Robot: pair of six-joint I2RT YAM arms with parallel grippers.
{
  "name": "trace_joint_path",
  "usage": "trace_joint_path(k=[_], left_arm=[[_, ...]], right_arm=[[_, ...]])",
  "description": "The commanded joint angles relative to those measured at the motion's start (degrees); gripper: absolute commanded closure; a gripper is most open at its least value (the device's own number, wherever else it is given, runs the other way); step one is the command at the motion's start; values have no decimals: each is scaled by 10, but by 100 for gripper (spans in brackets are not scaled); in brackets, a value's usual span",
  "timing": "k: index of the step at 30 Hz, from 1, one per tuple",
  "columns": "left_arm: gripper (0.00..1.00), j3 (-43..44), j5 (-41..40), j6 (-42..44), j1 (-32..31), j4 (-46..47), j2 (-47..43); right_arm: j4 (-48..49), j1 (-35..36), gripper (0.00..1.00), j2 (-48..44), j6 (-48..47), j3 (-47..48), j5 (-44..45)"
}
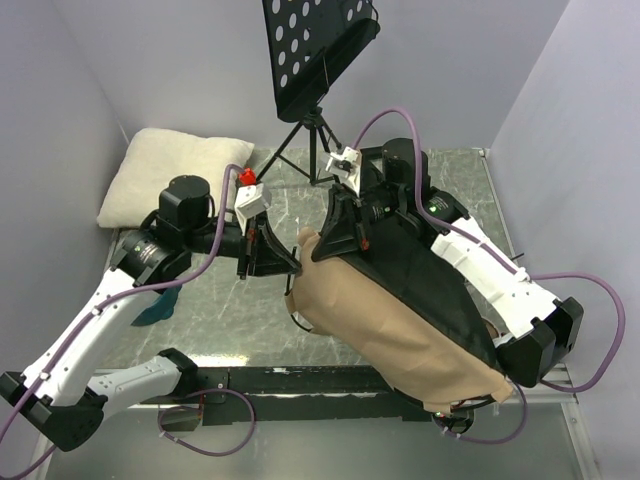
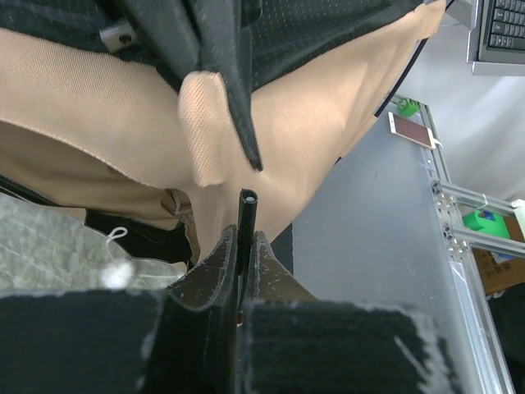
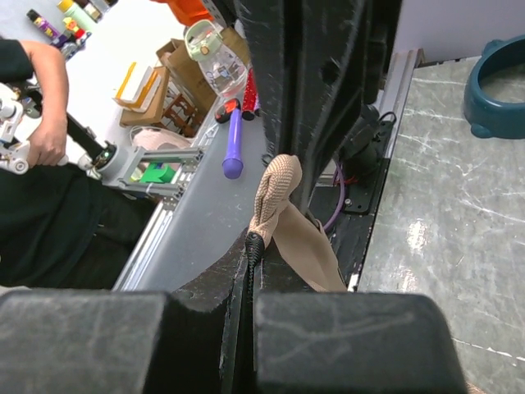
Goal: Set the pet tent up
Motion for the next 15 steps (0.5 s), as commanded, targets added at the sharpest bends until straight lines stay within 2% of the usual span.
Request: trace_joint_path(k=[1, 8, 15], left_arm=[[99, -20, 6, -17, -5, -17, 9], [99, -5, 9, -28, -5, -9, 18], [99, 19, 19, -17, -5, -20, 25]], right_arm=[[54, 12, 100, -32, 4, 1, -31], [-18, 24, 100, -35, -54, 8, -21], [-43, 28, 100, -29, -75, 6, -8]])
